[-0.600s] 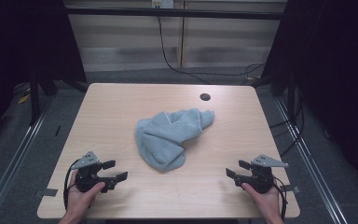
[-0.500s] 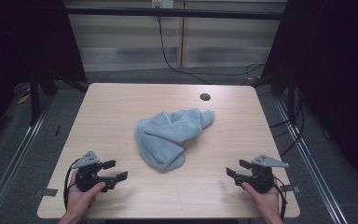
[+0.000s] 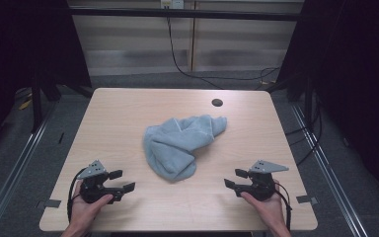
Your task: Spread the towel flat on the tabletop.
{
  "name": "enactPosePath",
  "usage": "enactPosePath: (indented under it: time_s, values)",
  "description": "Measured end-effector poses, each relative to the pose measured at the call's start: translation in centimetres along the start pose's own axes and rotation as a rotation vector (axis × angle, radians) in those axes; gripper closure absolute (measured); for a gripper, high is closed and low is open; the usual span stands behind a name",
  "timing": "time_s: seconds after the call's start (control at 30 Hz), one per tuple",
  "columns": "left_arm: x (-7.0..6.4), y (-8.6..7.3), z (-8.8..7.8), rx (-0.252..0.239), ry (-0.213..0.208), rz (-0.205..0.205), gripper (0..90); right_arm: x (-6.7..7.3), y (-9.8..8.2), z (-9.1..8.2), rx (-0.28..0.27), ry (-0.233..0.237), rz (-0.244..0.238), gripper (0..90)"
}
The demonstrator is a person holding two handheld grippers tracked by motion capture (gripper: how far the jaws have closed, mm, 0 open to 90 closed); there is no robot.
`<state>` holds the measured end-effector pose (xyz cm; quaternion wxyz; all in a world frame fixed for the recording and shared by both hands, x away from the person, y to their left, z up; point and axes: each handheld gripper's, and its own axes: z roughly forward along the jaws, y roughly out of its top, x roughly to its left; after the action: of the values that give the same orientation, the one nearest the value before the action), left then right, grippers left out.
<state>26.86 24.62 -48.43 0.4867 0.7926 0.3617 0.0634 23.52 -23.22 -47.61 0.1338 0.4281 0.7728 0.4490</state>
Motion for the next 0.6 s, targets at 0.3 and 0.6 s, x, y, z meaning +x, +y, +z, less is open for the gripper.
enactPosePath:
  time_s: [0.3, 0.6]
  values:
    - [0.1, 0.1, 0.1, 0.0, 0.0, 0.003, 23.6, 0.4, 4.3, 4.1, 0.015, 0.08, -0.064, 40.0]
    - [0.2, 0.1, -0.1, -0.003, 0.0, 0.005, 23.5, -1.6, 9.0, 6.6, -0.044, 0.089, -0.05, 35.1]
